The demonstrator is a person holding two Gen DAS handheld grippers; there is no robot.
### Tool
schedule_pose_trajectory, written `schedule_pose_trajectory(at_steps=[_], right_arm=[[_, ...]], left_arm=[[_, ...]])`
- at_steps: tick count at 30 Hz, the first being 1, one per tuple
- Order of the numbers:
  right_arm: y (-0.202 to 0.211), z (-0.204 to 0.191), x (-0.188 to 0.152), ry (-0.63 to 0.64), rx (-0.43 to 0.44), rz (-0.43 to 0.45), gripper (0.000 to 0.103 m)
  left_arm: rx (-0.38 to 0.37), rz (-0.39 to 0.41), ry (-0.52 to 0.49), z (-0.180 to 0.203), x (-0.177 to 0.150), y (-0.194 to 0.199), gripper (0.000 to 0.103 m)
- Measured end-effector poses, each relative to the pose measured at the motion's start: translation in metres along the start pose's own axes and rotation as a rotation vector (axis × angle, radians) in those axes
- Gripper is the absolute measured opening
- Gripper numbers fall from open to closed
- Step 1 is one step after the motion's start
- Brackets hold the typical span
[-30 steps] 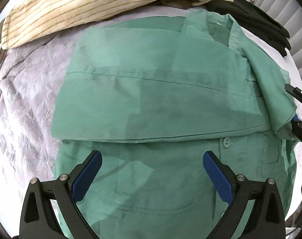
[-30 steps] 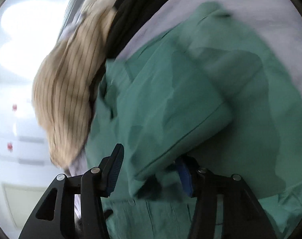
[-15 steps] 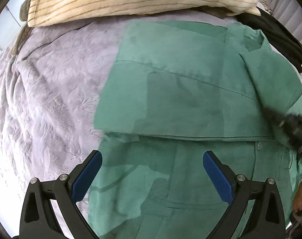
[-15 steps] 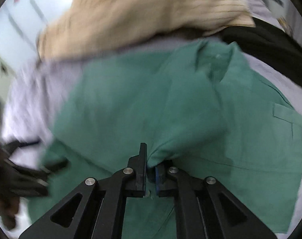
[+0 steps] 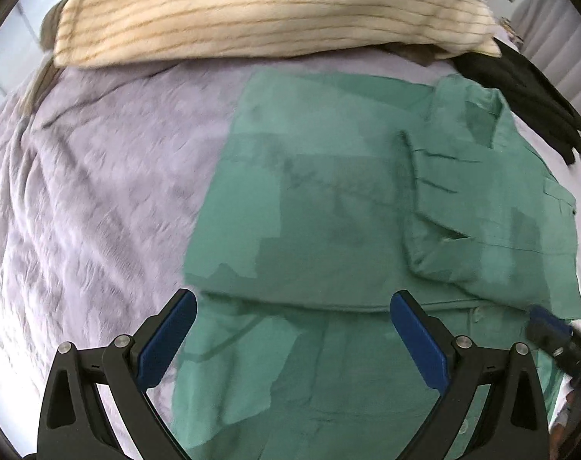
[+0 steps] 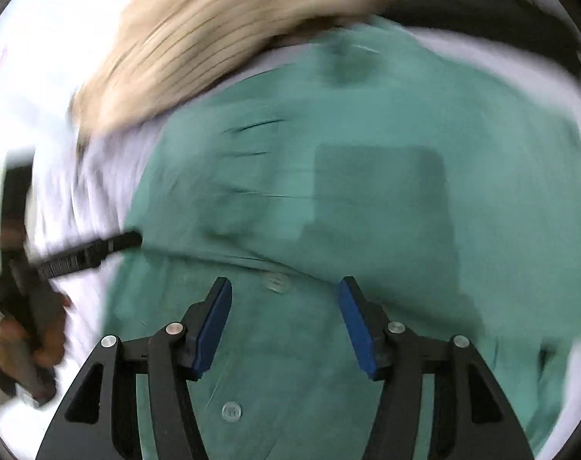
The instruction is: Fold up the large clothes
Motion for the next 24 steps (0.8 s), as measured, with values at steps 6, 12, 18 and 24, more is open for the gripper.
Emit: schedule_pose_trajectory(at_steps=[6,12,18,24], right_arm=[[0.044,0.115,-0.028,-0.474,0.145,0.133,0.062],[0.057,0.181,-0.029,-0.738,0.38,0.344,0.064],[0.043,0.22,-0.031,-0.944,0.554,0.459,0.065],[0.079,0.229,-0.032,-0.87,0.36,0.54,0.062]], left_arm=[[-0.037,0.011,-0.061,0.061,0.02,-0.009,0.102],[-0.059,-0.004,-0.117,0.124,0.027,-0.025,0.102],[0.009,-0.039,-0.156,0.145,0.03,-0.06,0.102],[0.021,-0.041,-0.179,0.151,0.033,-0.064,0.102]])
Point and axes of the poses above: each gripper's, at about its wrist camera, not at the fingertips, and y roughly against the way its jaws point, z to its right, x to its top, the point moved 2 cm from there along -y, roughly the way its jaws point, and after that the axes turned 2 degrees about -z, right-handed, at the moved point
